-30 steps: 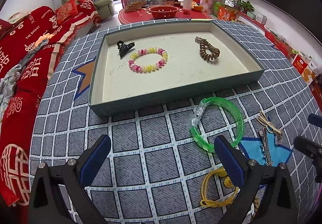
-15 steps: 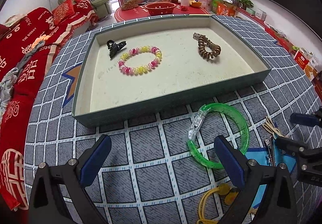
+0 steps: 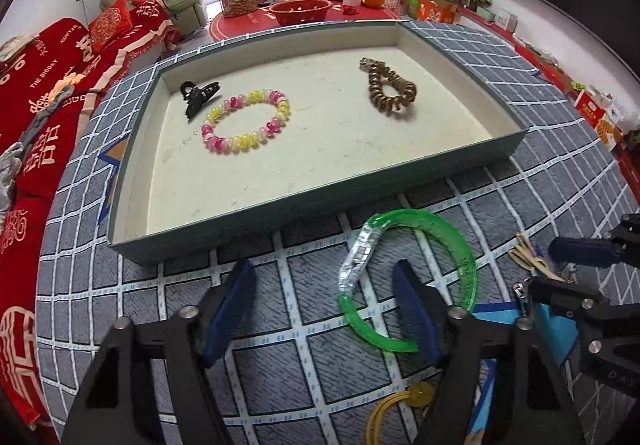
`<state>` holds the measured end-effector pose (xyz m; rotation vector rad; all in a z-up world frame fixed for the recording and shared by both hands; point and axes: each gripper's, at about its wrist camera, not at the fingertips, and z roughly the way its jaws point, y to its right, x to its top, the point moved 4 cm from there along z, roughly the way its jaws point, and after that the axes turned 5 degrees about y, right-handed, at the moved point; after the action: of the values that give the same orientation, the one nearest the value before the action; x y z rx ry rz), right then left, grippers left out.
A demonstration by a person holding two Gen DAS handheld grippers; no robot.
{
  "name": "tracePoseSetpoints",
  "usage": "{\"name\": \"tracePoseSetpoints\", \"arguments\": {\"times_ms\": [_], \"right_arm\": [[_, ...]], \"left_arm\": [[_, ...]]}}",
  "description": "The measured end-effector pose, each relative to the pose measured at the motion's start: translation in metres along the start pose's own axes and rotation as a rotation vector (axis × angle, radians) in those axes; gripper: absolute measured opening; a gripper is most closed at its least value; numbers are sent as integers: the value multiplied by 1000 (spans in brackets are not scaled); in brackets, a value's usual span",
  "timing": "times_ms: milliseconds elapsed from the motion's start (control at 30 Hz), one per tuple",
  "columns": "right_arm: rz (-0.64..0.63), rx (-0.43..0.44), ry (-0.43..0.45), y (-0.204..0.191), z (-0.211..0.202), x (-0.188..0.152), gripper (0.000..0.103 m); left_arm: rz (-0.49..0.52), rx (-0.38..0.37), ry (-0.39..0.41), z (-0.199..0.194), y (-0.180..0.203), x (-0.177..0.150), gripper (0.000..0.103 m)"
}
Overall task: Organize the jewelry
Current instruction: 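Grasp the green bangle with the left gripper while the right grasps the heart pendant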
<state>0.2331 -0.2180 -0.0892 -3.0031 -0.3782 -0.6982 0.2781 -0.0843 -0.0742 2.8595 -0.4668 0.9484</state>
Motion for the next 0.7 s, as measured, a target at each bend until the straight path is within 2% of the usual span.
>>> {"name": "tracePoseSetpoints", "arguments": {"times_ms": [67,100,133,167,233,333,467,533,600,700], "right_arm": [[-7,5,-1,-3,0,0,27],[-12,6,-2,-4,0,0,20],[-17,3,-2,-6,-1,0,19],[-21,-7,1,-7,-1,0,19],[-16,-9,9,-6,-2,-1,19],[26,-14,27,0,-4,-2,19],[138,41,64,17,-14,-3,19],[198,80,75,26,-19,-3,2],[253,119,86,33,-23,-3,2],[296,130,92,41,-26,-6,2]], "left_arm": [[6,-17,0,-1,5,0,63],[13,-23,3,-2,7,0,50],[24,-30,8,-3,10,0,41],[35,-30,8,-3,12,-1,40],[45,-35,11,-4,15,0,27],[34,-44,14,-7,12,-1,26],[3,-67,33,-16,5,1,26],[-14,-79,47,-22,1,3,26],[-25,-89,59,-27,-2,4,26],[-21,-86,64,-30,-3,5,26]]}}
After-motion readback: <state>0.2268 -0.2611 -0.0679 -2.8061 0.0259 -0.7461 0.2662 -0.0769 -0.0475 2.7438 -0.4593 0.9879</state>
